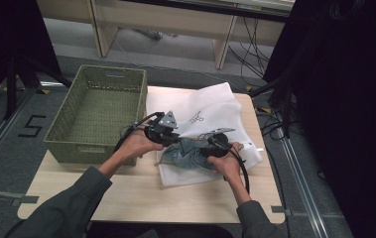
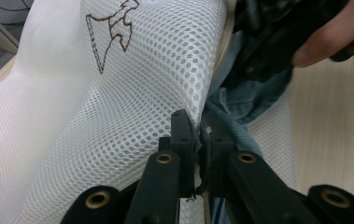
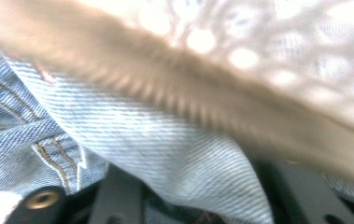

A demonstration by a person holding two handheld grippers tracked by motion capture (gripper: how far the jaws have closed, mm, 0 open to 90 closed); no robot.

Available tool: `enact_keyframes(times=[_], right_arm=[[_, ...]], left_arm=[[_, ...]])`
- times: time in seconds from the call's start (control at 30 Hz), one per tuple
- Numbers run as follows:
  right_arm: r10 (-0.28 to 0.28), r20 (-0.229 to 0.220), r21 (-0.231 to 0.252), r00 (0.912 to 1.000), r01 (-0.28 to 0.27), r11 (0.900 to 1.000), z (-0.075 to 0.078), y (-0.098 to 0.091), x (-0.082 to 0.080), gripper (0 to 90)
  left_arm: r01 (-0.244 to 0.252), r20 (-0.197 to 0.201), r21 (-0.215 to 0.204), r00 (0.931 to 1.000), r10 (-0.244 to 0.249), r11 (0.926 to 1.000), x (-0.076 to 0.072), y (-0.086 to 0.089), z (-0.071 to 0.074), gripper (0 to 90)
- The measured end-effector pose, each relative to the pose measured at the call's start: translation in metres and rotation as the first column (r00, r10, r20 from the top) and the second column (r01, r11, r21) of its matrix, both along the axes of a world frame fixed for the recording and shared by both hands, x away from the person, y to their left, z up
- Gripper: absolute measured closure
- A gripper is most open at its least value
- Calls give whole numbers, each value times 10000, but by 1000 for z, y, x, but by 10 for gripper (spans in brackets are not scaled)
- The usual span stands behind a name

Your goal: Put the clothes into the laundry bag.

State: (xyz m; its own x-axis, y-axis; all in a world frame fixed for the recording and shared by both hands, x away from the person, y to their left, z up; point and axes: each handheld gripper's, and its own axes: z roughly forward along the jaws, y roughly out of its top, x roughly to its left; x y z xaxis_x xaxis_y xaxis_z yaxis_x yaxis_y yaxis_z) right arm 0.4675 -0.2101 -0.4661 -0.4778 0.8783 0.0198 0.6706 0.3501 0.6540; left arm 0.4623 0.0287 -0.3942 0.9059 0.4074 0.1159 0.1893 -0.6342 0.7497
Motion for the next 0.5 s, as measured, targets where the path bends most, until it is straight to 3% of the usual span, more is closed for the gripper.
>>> enact_keyframes(times=[0.13,0.17,0.2,0.23,0.33,0.37,0.4,0.43,0.5], right_arm=[[58,72,-63,10000,-57,10000,16,-2,-14,459],[311,373,-183,9988,-305,9994,22,-5,-19,445],[258,276,-15,9993,-257,9997,27,-4,-25,432],[525,618,-124,9967,-519,9986,33,-5,-29,427],[922,985,88,9909,-935,9956,48,-2,-46,414],[1165,1229,251,9856,-1204,9924,51,1,-50,413],[1332,1125,654,9847,-1411,9878,55,6,-57,411],[1712,1399,598,9753,-1809,9817,54,8,-58,412],[2140,976,904,9719,-2228,9707,52,20,-66,424]], left_arm=[[-216,-234,-124,9995,213,9997,2,1,-4,840],[-254,-247,-175,9994,249,9995,2,1,-4,840],[-163,-142,-126,9998,161,9998,3,1,-3,840],[-201,-170,-166,9997,198,9997,3,1,-3,840],[-251,-189,-202,9995,248,9995,3,1,-3,840],[-254,-199,-194,9995,250,9995,3,1,-3,840],[-270,-208,-197,9994,266,9994,3,1,-3,840],[-284,-215,-195,9994,280,9994,3,1,-3,841],[-237,-190,-135,9995,234,9996,3,1,-2,841]])
